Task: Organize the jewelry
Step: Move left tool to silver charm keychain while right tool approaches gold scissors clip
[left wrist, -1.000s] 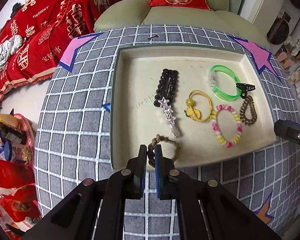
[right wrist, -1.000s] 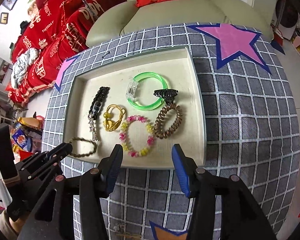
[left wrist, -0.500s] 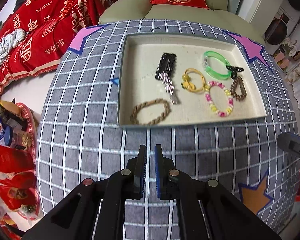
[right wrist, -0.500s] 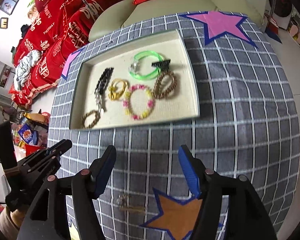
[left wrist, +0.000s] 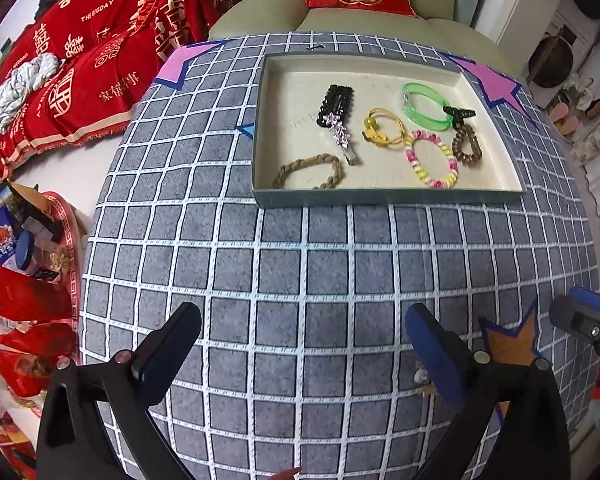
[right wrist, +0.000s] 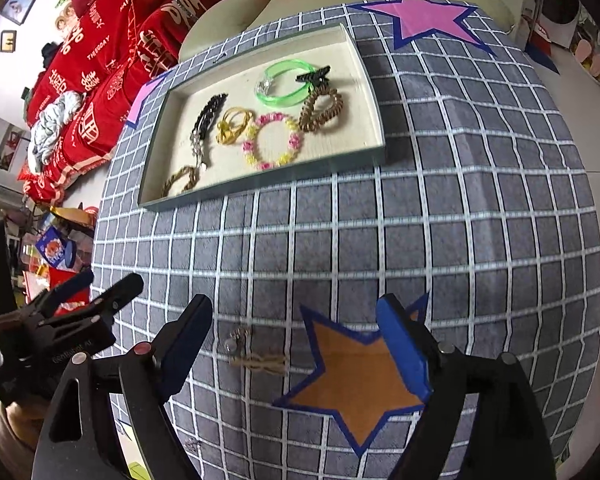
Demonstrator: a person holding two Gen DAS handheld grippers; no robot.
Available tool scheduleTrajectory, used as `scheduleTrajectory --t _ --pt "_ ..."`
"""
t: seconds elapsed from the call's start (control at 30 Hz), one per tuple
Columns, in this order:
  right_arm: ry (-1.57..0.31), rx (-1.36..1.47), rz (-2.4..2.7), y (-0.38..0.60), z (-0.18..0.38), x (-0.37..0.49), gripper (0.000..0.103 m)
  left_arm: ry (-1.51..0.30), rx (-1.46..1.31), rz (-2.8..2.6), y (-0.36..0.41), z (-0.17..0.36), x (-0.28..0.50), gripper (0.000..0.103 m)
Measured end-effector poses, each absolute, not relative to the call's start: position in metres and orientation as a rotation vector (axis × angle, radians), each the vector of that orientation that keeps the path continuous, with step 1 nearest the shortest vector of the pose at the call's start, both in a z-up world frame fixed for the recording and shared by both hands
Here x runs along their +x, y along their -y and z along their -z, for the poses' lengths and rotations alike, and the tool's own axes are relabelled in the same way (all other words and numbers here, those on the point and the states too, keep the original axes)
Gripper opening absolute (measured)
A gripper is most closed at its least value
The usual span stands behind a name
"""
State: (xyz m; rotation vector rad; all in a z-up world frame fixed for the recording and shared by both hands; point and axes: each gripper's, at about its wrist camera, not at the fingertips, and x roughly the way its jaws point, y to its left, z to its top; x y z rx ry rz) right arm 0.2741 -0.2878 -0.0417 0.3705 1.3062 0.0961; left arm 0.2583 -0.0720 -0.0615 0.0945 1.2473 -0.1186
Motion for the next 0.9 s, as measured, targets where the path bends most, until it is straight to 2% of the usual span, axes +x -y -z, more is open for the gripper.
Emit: scheduleTrajectory --t 0.27,0.43,0.9 --pt "-1.278 0.337 -0.104 0.282 0.043 0.252 0.089 -1.253 0.122 0.133 0.071 0.065 0.241 0.103" --pt "-1.332 0.285 -0.123 0.277 0.051 0.241 0.089 -1.289 0.124 0.176 0.071 0.077 0.234 0.103" --pt "-1.378 0.15 -0.196 0.258 0.082 0.208 0.089 -1.342 0.206 0.385 0.117 0.113 0.215 0.103"
